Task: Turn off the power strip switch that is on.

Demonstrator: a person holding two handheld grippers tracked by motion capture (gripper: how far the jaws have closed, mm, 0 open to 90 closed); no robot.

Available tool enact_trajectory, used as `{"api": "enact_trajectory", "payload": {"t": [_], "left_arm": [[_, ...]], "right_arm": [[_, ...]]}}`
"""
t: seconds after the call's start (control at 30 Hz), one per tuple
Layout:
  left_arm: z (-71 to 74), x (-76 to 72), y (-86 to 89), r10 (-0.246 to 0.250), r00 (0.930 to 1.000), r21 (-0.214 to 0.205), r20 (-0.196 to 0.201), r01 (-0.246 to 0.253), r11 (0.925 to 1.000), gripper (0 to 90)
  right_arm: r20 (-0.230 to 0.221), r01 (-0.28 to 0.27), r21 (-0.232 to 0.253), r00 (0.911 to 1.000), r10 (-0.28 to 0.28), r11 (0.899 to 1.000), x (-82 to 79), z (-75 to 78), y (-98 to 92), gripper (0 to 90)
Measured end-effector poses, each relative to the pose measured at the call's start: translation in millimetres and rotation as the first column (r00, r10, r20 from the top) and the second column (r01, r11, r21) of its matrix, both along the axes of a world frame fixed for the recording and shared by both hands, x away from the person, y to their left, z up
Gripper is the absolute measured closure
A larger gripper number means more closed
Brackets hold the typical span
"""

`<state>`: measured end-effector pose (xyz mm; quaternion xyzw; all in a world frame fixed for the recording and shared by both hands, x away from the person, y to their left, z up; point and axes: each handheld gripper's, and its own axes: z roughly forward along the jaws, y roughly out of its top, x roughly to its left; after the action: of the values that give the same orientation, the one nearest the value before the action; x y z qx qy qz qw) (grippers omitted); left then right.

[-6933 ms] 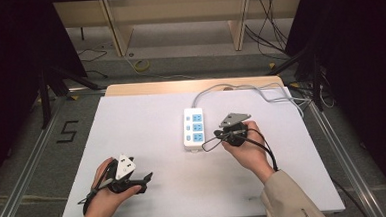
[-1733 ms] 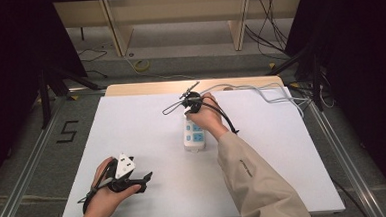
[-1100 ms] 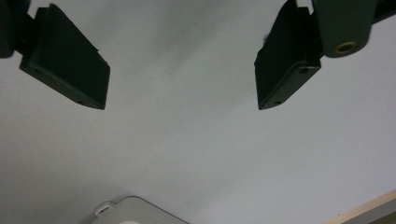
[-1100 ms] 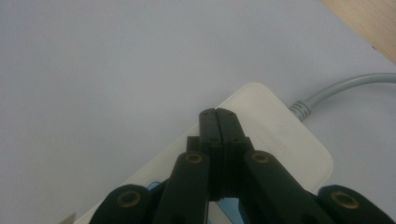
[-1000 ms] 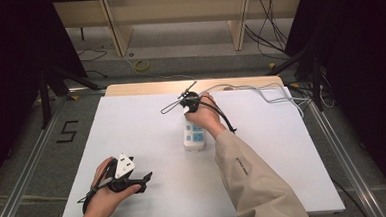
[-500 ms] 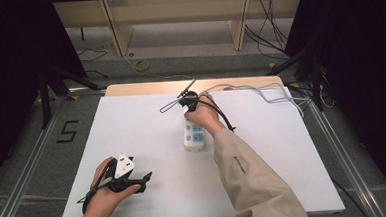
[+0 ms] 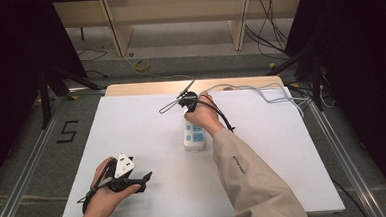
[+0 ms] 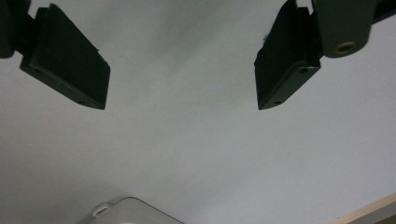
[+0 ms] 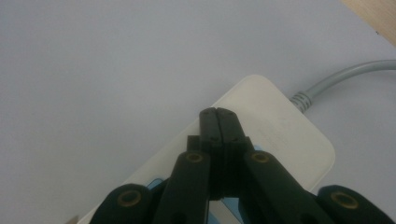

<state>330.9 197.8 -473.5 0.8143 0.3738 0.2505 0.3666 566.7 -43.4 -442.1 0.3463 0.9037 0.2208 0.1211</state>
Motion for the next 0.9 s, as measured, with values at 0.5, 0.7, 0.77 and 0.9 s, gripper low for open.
{"api": "enact_trajectory", "payload": {"t": [0.5,0.7,0.77,0.9], "left_arm": [[0.1,0.1,-0.6,0.002,1.0,-0.003,0.003,-0.002,1.0,18.2],[0.1,0.2,-0.6,0.001,1.0,-0.002,0.003,-0.001,1.0,18.2],[0.2,0.3,-0.8,0.0,1.0,0.0,0.002,0.0,1.0,18.3],[-0.2,0.6,-1.6,-0.001,1.0,0.0,0.003,0.001,1.0,18.3]], "right_arm": [[0.013,-0.002,-0.011,0.9999,0.002,1.0,-1.6,-0.3,1.2,90.0],[0.015,-0.005,-0.006,0.9999,0.005,1.0,-1.7,-0.4,0.6,90.0],[0.012,-0.004,0.002,0.9999,0.004,1.0,-1.5,-0.7,0.0,90.0],[0.012,-0.005,-0.001,0.9999,0.005,1.0,-1.6,-0.3,0.3,90.0]]}}
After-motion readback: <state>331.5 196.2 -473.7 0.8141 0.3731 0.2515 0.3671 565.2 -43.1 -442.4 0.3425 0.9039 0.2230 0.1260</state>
